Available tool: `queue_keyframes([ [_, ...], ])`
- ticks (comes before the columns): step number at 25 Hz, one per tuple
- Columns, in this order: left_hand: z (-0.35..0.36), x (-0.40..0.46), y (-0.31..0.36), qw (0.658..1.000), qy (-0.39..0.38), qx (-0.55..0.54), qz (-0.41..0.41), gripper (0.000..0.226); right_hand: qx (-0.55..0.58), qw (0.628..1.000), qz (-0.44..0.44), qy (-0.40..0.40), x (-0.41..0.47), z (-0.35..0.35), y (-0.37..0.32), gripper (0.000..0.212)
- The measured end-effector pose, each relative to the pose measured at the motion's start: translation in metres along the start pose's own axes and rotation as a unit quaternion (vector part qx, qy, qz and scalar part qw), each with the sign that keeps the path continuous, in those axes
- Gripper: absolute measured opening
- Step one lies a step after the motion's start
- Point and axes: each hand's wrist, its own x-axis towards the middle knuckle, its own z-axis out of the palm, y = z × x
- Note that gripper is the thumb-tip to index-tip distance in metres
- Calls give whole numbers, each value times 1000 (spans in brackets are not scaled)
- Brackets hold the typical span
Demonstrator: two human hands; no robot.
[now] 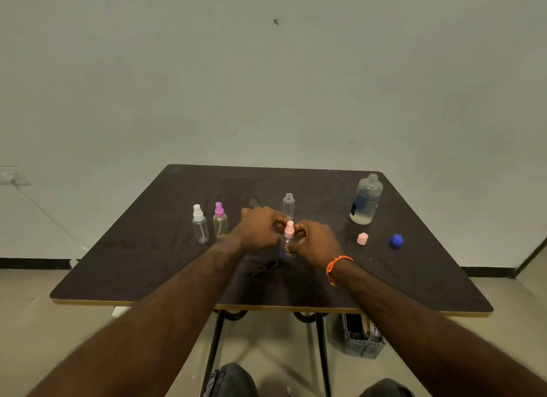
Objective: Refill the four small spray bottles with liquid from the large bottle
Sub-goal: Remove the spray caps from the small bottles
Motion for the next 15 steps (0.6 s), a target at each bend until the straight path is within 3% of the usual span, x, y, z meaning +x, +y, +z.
queue_keyframes([
  [6,25,-8,-17,995,-27,-91,-43,40,18,1000,5,-22,-3,-6,-6,37],
  [10,45,-17,-20,985,29,-161,-57,36,-9,1000,-11,2,2,-9,-11,20],
  [15,53,-17,-17,986,40,-151,-53,35,-96,995,-25,32,11,-14,-24,22],
])
